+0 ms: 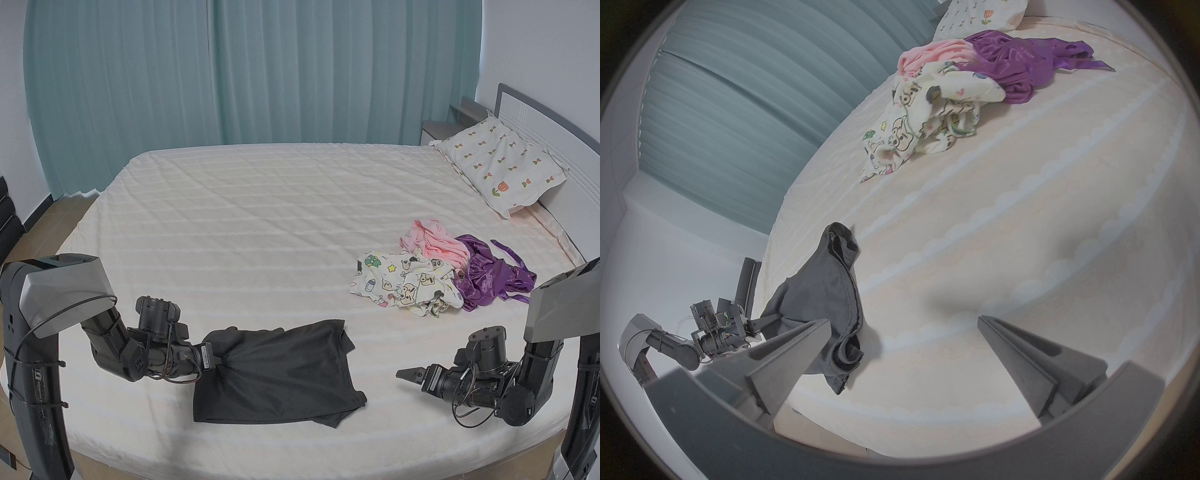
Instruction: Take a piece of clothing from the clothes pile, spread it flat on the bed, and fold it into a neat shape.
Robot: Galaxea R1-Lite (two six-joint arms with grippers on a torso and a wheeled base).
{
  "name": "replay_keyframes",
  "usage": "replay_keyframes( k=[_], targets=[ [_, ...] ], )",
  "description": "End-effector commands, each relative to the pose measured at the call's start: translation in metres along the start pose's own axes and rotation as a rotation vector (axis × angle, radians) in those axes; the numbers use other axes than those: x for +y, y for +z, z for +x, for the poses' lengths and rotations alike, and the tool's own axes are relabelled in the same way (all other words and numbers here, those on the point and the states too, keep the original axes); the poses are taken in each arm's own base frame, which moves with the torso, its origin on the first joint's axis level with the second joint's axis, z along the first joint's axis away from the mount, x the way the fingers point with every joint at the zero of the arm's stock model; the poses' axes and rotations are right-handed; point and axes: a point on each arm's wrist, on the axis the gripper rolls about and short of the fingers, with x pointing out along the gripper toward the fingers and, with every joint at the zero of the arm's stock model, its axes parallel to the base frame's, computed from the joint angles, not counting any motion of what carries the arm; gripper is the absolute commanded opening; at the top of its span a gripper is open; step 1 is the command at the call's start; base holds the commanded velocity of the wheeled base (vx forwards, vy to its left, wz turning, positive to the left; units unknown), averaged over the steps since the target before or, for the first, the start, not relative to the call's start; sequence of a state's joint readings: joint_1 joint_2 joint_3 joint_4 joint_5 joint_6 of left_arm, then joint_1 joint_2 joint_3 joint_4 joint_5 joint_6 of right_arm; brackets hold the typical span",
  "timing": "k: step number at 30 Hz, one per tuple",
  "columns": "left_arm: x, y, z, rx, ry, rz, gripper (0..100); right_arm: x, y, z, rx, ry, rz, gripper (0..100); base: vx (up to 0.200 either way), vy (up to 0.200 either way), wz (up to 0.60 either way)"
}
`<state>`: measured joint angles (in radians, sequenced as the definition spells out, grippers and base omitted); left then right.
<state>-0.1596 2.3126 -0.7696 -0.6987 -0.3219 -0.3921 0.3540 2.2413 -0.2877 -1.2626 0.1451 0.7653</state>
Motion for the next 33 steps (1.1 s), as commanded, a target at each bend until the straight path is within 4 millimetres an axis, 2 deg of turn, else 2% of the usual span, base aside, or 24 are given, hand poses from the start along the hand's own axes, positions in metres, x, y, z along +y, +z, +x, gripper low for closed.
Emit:
replay_keyframes(
  k=[1, 31, 33],
  targets=[
    [0.0, 0.004, -0.008, -0.018, 0.001, -0.005, 0, 0.0, 0.0, 0.0, 0.001, 0.0, 0.0, 100, 0.0, 0.2, 0.0],
    [0.028, 0.013, -0.031, -0.062, 0.054, -0.071, 0, 0.0, 0.0, 0.0, 0.002, 0.001, -0.001, 100, 0.0, 0.2, 0.0],
    [0.029, 0.011, -0.031, -0.056, 0.055, -0.073, 0, 0.0, 0.0, 0.0, 0.002, 0.001, 0.001, 100, 0.0, 0.0, 0.0]
  ],
)
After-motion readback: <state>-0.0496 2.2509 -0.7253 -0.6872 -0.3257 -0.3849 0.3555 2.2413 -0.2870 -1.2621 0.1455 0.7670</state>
